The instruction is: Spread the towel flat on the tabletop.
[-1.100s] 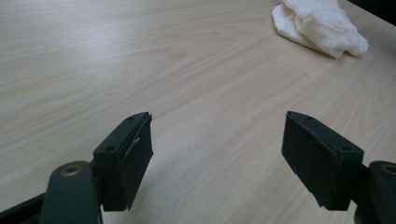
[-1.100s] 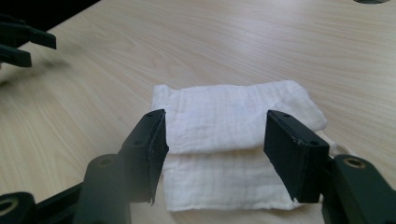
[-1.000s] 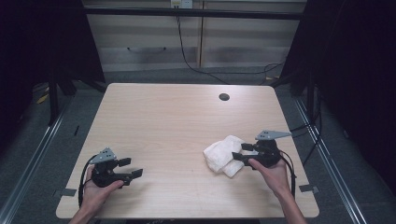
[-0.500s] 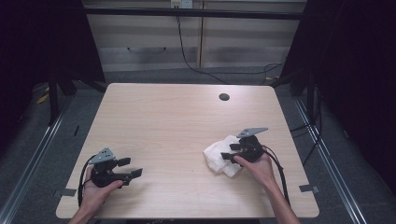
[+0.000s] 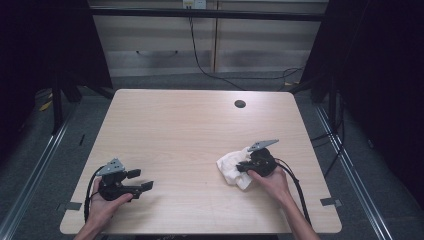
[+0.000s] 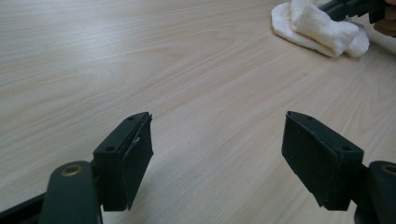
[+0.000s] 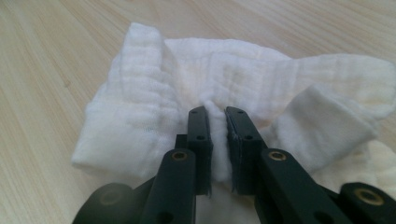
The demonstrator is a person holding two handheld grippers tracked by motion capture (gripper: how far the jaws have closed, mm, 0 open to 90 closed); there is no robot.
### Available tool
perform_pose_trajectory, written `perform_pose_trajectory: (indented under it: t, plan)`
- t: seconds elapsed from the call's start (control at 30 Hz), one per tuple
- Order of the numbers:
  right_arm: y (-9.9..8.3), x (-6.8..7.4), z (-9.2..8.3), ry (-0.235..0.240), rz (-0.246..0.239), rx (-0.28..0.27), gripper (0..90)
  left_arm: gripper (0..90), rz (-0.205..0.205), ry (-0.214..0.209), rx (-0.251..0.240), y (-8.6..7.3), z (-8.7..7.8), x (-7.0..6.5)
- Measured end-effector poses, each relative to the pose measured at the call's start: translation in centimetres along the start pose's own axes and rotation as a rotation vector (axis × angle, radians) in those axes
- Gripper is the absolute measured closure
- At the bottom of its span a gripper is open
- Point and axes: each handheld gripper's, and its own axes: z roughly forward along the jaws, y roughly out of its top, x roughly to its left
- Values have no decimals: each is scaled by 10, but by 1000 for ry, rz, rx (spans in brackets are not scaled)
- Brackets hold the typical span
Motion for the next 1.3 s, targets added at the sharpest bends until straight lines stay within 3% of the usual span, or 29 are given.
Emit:
perform_pose_trajectory:
  t: [0.23, 0.7, 0.97, 1.13, 1.3]
  plan:
    - [14, 17, 17, 44, -24, 4, 816, 249, 0, 7, -3, 0, -1, 0]
    - [56, 73, 72, 141, -115, -2, 811, 260, -7, 8, -23, 0, -4, 1]
    - [63, 92, 84, 185, -136, -14, 767, 260, -10, 11, -23, 0, -4, 2]
    - [68, 102, 78, 212, -151, -50, 610, 267, -7, 5, -17, 0, -4, 2]
    - [71, 93, 35, 205, -144, -150, 545, 285, -2, 3, -18, 3, -3, 1]
